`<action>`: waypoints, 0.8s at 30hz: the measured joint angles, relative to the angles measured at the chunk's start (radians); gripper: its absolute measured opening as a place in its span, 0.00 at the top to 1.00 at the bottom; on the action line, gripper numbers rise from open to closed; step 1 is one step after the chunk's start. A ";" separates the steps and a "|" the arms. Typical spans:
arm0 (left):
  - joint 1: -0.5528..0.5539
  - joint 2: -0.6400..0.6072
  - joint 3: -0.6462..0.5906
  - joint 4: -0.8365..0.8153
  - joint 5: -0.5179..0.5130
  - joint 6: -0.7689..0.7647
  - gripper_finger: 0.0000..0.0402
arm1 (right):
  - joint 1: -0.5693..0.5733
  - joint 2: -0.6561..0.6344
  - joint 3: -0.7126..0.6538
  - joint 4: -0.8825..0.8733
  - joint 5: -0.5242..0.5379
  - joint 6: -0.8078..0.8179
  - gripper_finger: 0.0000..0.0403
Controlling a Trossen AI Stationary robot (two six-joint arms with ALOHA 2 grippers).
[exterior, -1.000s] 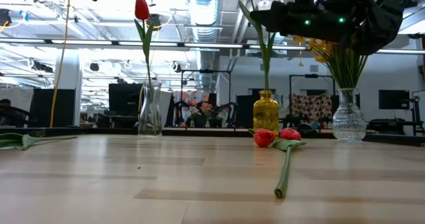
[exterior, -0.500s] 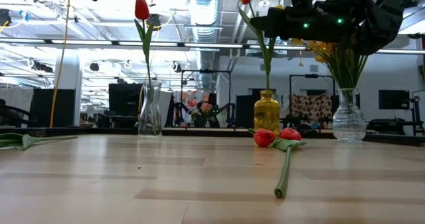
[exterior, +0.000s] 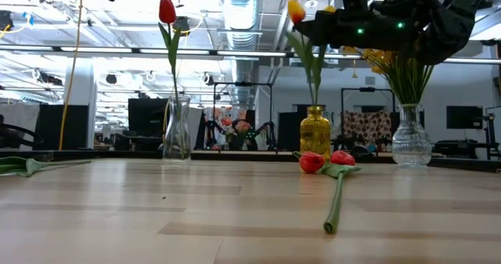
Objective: Sort flowers into vase by color
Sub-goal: Put the right yellow flower into the yellow flower vase, then put the yellow flower into the yellow flower vase
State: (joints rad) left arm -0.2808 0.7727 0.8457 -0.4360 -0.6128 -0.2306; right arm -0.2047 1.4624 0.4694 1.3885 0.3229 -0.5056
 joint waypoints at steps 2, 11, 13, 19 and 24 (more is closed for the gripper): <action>0.000 0.000 0.000 0.000 0.000 0.000 0.48 | 0.000 0.000 0.000 0.000 0.008 0.000 0.74; 0.000 0.000 0.000 0.000 0.000 -0.002 0.48 | 0.002 0.000 0.000 -0.036 0.084 0.030 0.64; 0.000 0.000 0.000 0.000 0.000 -0.002 0.48 | 0.002 0.000 0.000 -0.051 0.084 0.056 0.62; 0.000 0.000 0.000 0.000 0.001 -0.002 0.48 | 0.016 0.000 0.000 -0.109 0.107 0.071 0.56; 0.000 0.000 0.000 0.000 0.001 -0.002 0.48 | 0.048 -0.005 0.000 -0.113 0.183 0.071 0.52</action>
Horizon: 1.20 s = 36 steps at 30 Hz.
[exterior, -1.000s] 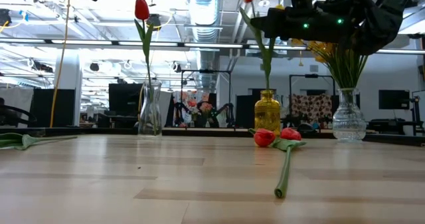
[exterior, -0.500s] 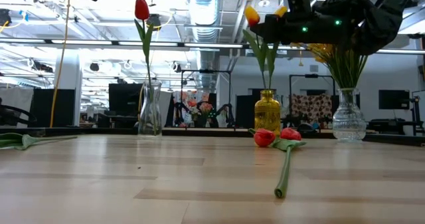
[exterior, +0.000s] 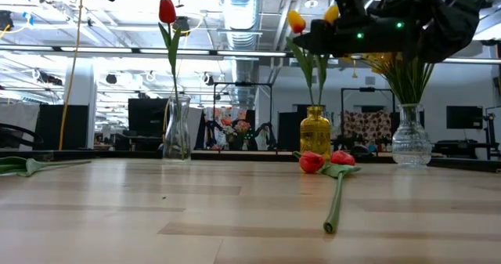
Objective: Sort flowers into vase by color
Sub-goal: Put the yellow flower into the yellow flower vase
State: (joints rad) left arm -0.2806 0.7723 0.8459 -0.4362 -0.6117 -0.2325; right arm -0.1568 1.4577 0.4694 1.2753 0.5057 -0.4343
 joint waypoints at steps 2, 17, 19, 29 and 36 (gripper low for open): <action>0.000 0.000 0.000 0.000 0.000 0.000 0.48 | 0.014 -0.001 0.000 -0.004 0.047 0.000 0.51; 0.000 0.000 0.000 0.000 0.003 0.000 0.48 | 0.134 -0.001 0.000 -0.028 0.174 -0.023 0.51; 0.000 0.000 0.000 0.000 0.003 0.000 0.48 | 0.155 -0.001 0.000 -0.043 0.233 -0.035 0.51; 0.000 0.000 0.000 0.000 0.029 -0.001 0.48 | 0.269 -0.001 0.000 -0.051 0.364 -0.037 0.51; 0.000 0.000 0.000 0.000 0.029 -0.001 0.48 | 0.359 -0.001 0.000 -0.089 0.375 -0.037 0.51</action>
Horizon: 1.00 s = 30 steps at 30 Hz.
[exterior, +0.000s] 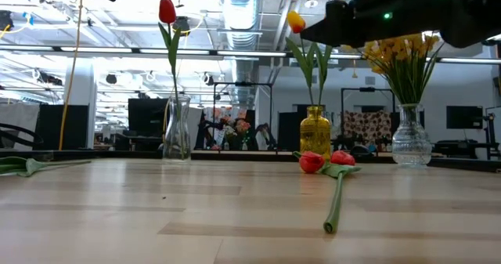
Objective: Sort flowers into vase by color
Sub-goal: Put the yellow flower into the yellow flower vase
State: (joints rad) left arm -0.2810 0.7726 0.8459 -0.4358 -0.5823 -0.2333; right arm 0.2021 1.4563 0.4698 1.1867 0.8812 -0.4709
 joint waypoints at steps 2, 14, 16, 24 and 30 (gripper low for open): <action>0.000 0.000 0.000 0.000 0.000 0.000 0.48 | 0.026 0.000 0.000 -0.024 0.021 0.000 0.51; 0.000 0.000 0.000 -0.004 0.105 -0.080 0.48 | 0.165 0.000 0.000 -0.116 0.117 0.153 0.51; 0.000 0.000 0.000 -0.022 0.133 -0.112 0.48 | 0.180 0.000 0.000 -0.145 0.117 0.194 0.51; 0.000 0.000 0.000 -0.294 0.228 -0.458 0.48 | 0.211 0.000 0.000 -0.219 0.116 0.299 0.51; 0.000 0.000 0.000 -0.539 0.344 -0.482 0.48 | 0.210 0.000 0.000 -0.230 0.115 0.299 0.51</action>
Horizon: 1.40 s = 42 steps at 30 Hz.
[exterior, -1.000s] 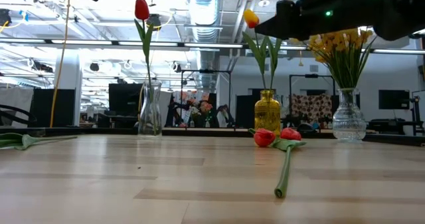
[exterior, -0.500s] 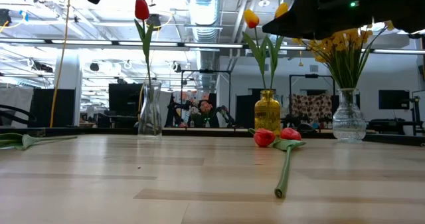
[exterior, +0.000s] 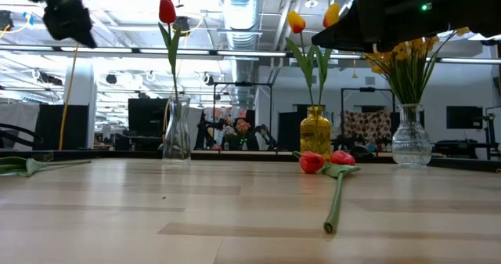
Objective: Sort flowers into vase by color
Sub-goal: Put the yellow flower into the yellow flower vase
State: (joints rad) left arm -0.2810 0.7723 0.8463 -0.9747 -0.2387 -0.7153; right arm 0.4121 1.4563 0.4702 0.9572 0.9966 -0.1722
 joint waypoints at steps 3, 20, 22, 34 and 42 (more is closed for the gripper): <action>0.000 0.004 0.000 -0.061 0.030 0.076 0.48 | 0.000 0.000 0.000 -0.004 -0.001 0.000 0.51; 0.000 0.346 0.000 -0.092 0.295 0.537 0.48 | 0.000 0.000 0.000 -0.015 -0.003 0.094 0.51; 0.000 0.399 0.000 -0.091 0.305 0.608 0.48 | 0.000 0.000 0.000 -0.015 -0.004 0.094 0.51; -0.001 0.690 0.000 -0.092 0.225 0.856 0.48 | 0.000 0.000 0.000 -0.015 -0.004 0.096 0.51; -0.001 0.835 0.000 -0.090 0.207 0.876 0.48 | 0.000 0.000 0.000 -0.022 -0.004 0.094 0.51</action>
State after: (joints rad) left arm -0.2817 1.6075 0.8459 -1.0644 -0.0322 0.1612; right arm 0.4122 1.4567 0.4702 0.9356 0.9926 -0.0778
